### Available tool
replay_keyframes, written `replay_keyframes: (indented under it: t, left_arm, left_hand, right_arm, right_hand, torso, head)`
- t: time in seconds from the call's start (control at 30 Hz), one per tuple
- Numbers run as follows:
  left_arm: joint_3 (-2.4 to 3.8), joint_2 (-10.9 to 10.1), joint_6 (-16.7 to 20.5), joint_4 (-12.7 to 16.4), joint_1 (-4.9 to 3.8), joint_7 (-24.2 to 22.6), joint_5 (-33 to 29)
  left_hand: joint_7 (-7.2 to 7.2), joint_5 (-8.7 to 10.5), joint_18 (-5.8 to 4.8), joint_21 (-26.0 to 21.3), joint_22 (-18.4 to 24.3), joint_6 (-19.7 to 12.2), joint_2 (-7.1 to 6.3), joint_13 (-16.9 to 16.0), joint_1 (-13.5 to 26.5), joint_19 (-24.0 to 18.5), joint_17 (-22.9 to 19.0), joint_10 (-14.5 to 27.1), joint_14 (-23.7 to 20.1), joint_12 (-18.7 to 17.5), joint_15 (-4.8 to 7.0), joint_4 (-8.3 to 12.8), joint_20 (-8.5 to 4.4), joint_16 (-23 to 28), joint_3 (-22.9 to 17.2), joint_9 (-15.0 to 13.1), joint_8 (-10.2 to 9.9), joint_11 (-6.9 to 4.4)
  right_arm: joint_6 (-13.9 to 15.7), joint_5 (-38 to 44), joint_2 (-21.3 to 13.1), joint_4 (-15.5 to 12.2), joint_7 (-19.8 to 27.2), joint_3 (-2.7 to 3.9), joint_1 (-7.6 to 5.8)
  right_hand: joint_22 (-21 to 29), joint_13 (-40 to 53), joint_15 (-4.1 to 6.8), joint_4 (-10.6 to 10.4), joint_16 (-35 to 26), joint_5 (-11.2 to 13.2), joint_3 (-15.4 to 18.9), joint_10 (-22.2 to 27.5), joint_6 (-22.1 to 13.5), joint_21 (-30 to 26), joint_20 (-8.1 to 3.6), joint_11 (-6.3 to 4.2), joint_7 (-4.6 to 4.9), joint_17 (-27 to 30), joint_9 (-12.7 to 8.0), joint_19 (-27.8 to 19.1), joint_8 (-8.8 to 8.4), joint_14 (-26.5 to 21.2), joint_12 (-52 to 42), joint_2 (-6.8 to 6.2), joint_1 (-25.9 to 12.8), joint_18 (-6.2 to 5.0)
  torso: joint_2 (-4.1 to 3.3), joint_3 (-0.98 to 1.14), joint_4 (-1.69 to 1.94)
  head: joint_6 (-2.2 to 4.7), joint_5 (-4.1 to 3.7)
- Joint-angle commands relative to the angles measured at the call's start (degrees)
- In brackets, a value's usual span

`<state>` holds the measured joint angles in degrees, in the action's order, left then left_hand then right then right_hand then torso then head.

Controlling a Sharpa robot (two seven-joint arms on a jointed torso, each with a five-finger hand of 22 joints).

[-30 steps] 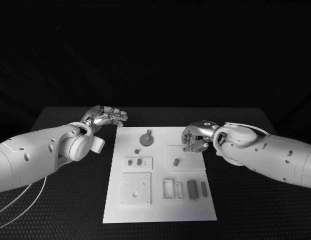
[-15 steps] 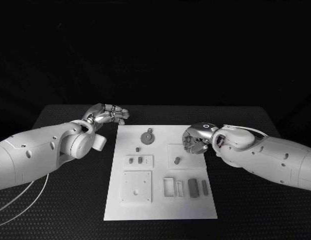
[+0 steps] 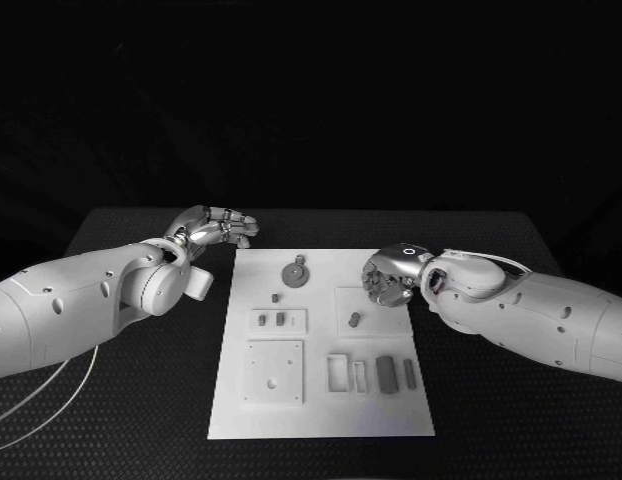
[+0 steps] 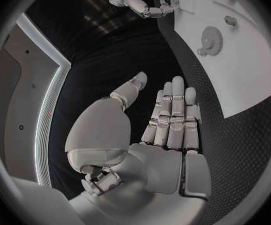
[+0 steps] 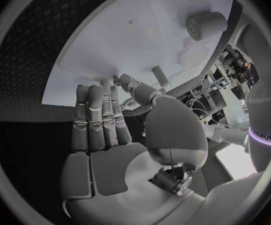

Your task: Assemble the parts on the task board

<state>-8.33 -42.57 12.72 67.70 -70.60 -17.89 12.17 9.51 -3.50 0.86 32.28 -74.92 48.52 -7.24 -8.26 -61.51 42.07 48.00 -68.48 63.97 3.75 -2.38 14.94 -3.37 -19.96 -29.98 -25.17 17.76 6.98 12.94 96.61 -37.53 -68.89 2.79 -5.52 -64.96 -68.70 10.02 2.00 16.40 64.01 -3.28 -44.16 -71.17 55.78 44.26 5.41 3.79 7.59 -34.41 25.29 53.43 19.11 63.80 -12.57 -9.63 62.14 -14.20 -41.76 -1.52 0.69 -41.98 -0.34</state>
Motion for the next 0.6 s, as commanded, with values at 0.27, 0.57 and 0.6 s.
replay_keyframes:
  t: [0.27,0.57,0.6]
  left_arm:
    - [0.06,-0.04,-0.84,0.09,-0.05,-0.28,-0.45]
    - [0.06,-0.06,-0.86,0.11,-0.05,-0.14,-0.45]
    - [0.06,-0.03,-0.90,0.08,-0.05,-0.13,-0.45]
  left_hand:
    - [0.54,0.28,0.15,-0.40,-0.96,0.01,0.29,0.09,0.25,0.11,0.03,0.06,0.24,0.23,-0.16,-0.04,0.19,0.27,0.37,0.11,0.03,0.20]
    - [0.57,0.29,0.17,-0.40,-0.97,-0.03,0.25,0.10,0.18,0.14,0.05,0.09,0.30,0.23,-0.14,0.00,0.18,0.26,0.38,0.13,0.03,0.21]
    - [0.57,0.28,0.18,-0.40,-0.97,-0.03,0.25,0.10,0.17,0.15,0.06,0.09,0.30,0.23,-0.13,0.01,0.18,0.27,0.37,0.13,0.03,0.21]
  right_arm:
    - [-2.83,3.00,0.37,-0.71,-0.13,-0.82,0.95]
    - [-2.09,6.01,0.65,-0.90,-1.60,-1.51,1.14]
    - [-1.80,6.52,0.66,-0.90,-1.97,-1.55,1.17]
  right_hand:
    - [-0.48,1.54,0.79,0.25,-0.35,0.09,-1.21,-1.58,2.06,0.04,-0.19,-0.43,-0.73,-0.63,0.36,0.50,1.10,0.00,-0.18,0.42,0.90,-0.80]
    - [-0.68,2.16,0.94,0.28,-0.33,-0.05,-1.21,-1.98,2.65,0.08,-0.25,-0.60,-1.00,-0.93,0.59,0.47,1.40,-0.04,-0.11,0.36,1.43,-0.80]
    - [-0.71,2.31,0.98,0.26,-0.34,-0.31,-1.43,-2.09,2.78,0.07,-0.27,-0.65,-1.05,-0.99,0.63,0.48,1.45,-0.05,-0.10,0.40,1.74,-0.80]
  torso:
    - [0.02,0.01,-0.01]
    - [0.01,0.06,-0.03]
    - [0.01,0.06,-0.03]
  head:
    - [-0.38,-0.02]
    - [-0.44,-0.03]
    - [-0.45,-0.02]
